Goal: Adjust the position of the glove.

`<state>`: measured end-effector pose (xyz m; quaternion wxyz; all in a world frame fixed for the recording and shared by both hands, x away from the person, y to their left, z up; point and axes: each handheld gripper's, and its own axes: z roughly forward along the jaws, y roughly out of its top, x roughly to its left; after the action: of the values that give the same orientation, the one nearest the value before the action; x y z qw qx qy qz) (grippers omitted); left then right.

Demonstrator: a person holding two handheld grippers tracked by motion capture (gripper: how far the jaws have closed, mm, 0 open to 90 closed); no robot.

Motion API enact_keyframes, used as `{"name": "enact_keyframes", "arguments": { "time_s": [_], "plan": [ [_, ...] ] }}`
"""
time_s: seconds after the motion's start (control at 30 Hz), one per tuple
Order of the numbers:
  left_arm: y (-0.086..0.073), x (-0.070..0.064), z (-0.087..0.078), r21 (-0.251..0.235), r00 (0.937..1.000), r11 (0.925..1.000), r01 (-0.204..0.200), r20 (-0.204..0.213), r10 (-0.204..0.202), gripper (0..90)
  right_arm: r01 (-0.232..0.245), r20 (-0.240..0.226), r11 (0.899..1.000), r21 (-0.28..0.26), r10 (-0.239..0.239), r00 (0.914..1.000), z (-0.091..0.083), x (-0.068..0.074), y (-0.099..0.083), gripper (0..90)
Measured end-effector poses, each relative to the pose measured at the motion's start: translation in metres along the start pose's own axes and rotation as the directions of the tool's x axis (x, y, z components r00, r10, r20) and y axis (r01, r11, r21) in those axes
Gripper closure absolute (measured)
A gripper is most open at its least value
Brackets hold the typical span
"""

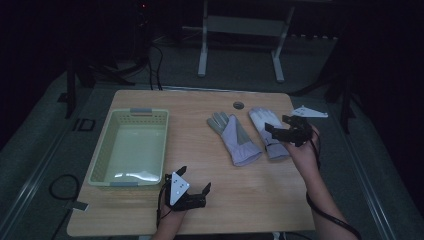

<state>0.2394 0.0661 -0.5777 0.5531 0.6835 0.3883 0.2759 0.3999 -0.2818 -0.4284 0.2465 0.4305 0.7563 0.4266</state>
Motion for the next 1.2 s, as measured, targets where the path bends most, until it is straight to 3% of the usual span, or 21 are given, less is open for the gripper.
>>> {"name": "enact_keyframes", "arguments": {
  "time_s": [0.2,0.47,0.63,0.77,1.03,1.1,1.2],
  "plan": [
    [0.0,-0.001,0.0,0.0,0.9999,1.0,-0.01,-0.002,0.01,2.3,0.03,-0.024,0.999,0.031,-0.029,0.9993,0.022,0.013,0.004,19.9],
    [0.0,-0.001,0.0,0.001,1.0,1.0,-0.007,-0.001,0.007,2.4,0.036,-0.068,0.996,0.081,-0.03,0.9973,0.053,0.029,0.008,20.0],
    [0.0,-0.002,0.0,0.004,0.9998,0.9998,-0.017,-0.003,0.017,2.4,0.058,-0.085,0.991,0.124,-0.048,0.9952,0.075,0.039,0.006,26.0],
    [0.0,-0.001,0.0,0.003,0.9999,0.9999,-0.013,-0.002,0.013,2.3,0.065,-0.089,0.986,0.155,-0.052,0.9947,0.089,0.042,0.001,33.9],
    [0.0,-0.003,0.0,0.001,0.9995,0.9995,-0.031,-0.003,0.031,2.3,0.06,-0.107,0.979,0.195,-0.039,0.9935,0.113,0.044,-0.005,35.2],
    [0.0,-0.003,0.0,0.002,0.9995,0.9995,-0.031,0.001,0.031,2.3,0.071,-0.093,0.97,0.232,-0.05,0.9944,0.123,0.043,-0.007,36.0],
    [0.0,-0.003,0.0,0.001,0.9997,0.9997,-0.024,0.001,0.024,2.3,0.066,-0.09,0.967,0.248,-0.044,0.9949,0.128,0.042,-0.008,38.5]
  ]
}}
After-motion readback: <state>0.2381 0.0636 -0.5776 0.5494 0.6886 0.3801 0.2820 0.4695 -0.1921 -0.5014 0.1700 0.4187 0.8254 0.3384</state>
